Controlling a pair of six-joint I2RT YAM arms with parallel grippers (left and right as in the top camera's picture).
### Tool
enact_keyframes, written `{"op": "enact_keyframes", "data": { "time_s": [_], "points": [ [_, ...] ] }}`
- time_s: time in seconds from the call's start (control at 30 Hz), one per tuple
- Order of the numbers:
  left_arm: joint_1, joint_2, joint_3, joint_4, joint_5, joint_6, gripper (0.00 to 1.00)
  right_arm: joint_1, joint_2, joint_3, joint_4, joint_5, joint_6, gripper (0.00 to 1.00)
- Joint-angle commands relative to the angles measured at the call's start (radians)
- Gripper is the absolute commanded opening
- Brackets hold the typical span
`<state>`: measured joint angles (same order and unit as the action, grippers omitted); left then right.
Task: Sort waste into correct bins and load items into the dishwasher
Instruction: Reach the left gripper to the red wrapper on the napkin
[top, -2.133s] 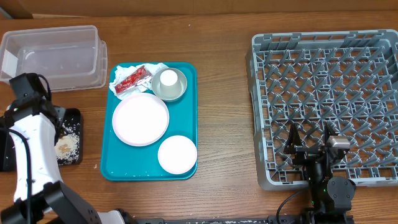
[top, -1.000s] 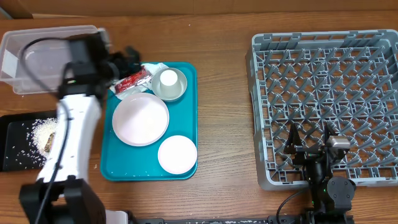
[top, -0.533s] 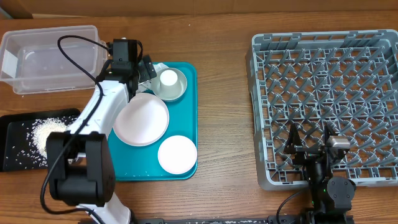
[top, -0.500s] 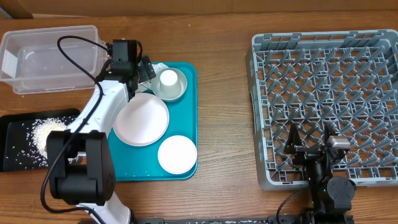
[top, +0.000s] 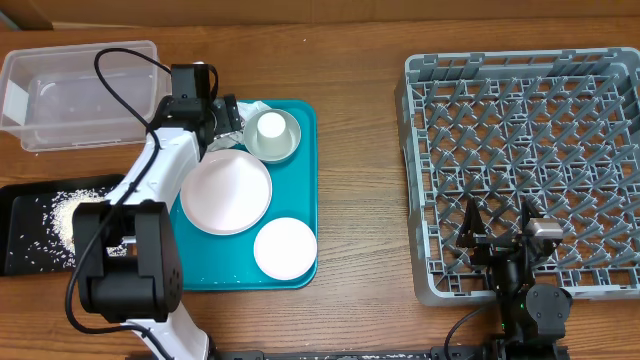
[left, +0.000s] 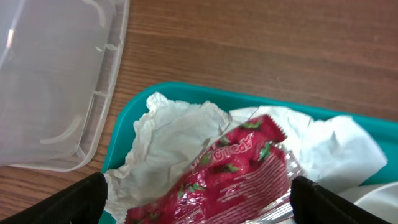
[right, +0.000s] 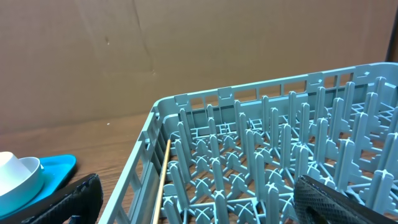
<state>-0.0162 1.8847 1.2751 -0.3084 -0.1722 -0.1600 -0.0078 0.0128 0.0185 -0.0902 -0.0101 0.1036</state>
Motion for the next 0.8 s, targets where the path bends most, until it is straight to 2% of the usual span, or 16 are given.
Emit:
{"op": "enact_keyframes", "data": {
  "time_s": [0.0,0.1,0.27,0.3,0.33,0.37,0.4,0.53,0.67,0.77],
  "points": [
    [0.034,0.025,0.005,0.0,0.067,0.139,0.98,-0.005,-0.01,-0.01,0.006,0.009,-0.007,1.0],
    [0.048,0.025,0.005,0.003,0.072,0.228,1.0,-0.005,-0.01,-0.01,0.006,0.009,-0.007,1.0],
    [0.051,0.025,0.005,0.001,0.11,0.385,0.95,-0.005,-0.01,-0.01,0.006,0.009,-0.007,1.0],
    [0.051,0.025,0.005,0.005,0.123,0.393,0.88,-0.005,-0.01,-0.01,0.006,0.009,-0.007,1.0],
    [0.051,0.025,0.005,0.011,0.125,0.392,0.76,-0.005,-0.01,-0.01,0.006,0.009,-0.007,1.0],
    [0.051,0.025,0.005,0.014,0.124,0.392,0.72,-0.005,-0.01,-0.01,0.006,0.009,-0.007,1.0],
    [0.051,0.025,0.005,0.014,0.124,0.392,0.73,-0.005,-0.01,-0.01,0.006,0.009,-0.007,1.0],
    [0.051,0.025,0.005,0.017,0.145,0.393,0.86,-0.005,-0.01,-0.01,0.006,0.009,-0.007,1.0],
    [0.051,0.025,0.005,0.03,0.15,0.399,0.89,-0.005,-0.01,-0.01,0.006,0.009,-0.007,1.0],
    [0.051,0.025,0.005,0.025,0.198,0.452,0.89,-0.005,-0.01,-0.01,0.006,0.009,-0.007,1.0]
  ]
}}
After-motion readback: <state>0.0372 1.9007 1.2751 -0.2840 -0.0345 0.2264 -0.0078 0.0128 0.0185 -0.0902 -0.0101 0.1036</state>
